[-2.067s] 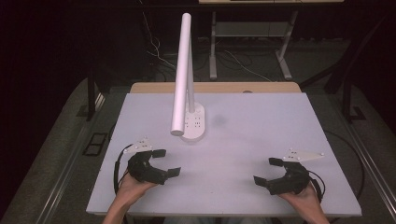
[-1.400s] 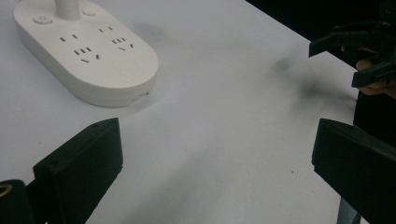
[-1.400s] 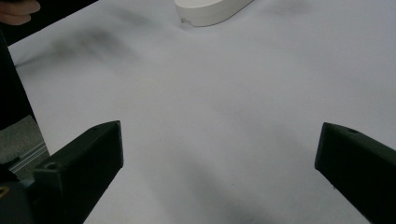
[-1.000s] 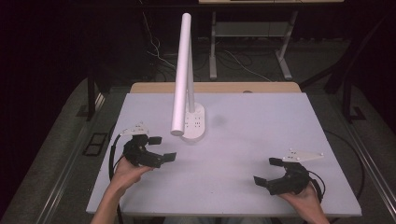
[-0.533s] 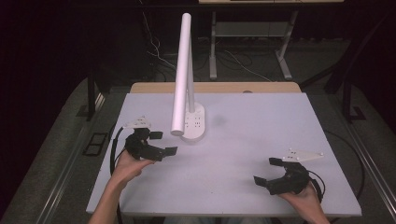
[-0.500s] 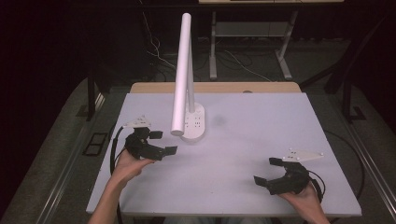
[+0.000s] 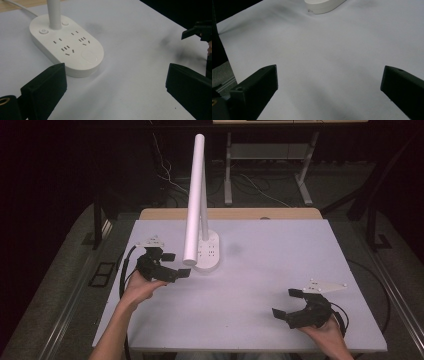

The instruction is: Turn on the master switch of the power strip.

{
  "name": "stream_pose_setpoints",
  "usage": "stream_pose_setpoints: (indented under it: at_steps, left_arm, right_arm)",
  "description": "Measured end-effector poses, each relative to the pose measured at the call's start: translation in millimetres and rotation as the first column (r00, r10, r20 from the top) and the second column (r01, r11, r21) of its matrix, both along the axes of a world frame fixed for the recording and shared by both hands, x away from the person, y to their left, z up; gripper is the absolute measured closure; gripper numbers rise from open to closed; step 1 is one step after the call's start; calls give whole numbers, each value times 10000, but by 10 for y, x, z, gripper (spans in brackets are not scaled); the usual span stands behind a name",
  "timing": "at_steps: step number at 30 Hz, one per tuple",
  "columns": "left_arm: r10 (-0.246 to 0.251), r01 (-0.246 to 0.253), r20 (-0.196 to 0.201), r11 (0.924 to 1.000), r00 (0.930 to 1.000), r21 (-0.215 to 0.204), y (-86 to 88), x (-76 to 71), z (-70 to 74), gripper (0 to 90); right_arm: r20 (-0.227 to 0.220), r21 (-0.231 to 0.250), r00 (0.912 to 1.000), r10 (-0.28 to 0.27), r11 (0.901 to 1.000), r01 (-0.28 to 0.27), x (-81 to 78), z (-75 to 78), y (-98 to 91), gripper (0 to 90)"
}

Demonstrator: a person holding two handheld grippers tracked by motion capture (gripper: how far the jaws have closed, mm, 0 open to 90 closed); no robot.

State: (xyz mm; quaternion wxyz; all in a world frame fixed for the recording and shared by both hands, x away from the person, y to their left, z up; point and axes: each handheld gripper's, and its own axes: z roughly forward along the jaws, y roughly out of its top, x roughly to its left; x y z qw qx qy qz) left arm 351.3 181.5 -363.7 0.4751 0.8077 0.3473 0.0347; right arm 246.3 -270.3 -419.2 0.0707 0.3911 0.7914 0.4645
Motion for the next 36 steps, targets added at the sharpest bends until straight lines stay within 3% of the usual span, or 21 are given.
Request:
stream_pose_setpoints:
  at_steps: [36]
  left_arm:
    - [410, -406, -68, 9981, 9991, 463, -10, 595, 106, 55]
  right_arm:
    - [21, -38, 10000, -90, 10000, 91, -2, -3, -23, 5]
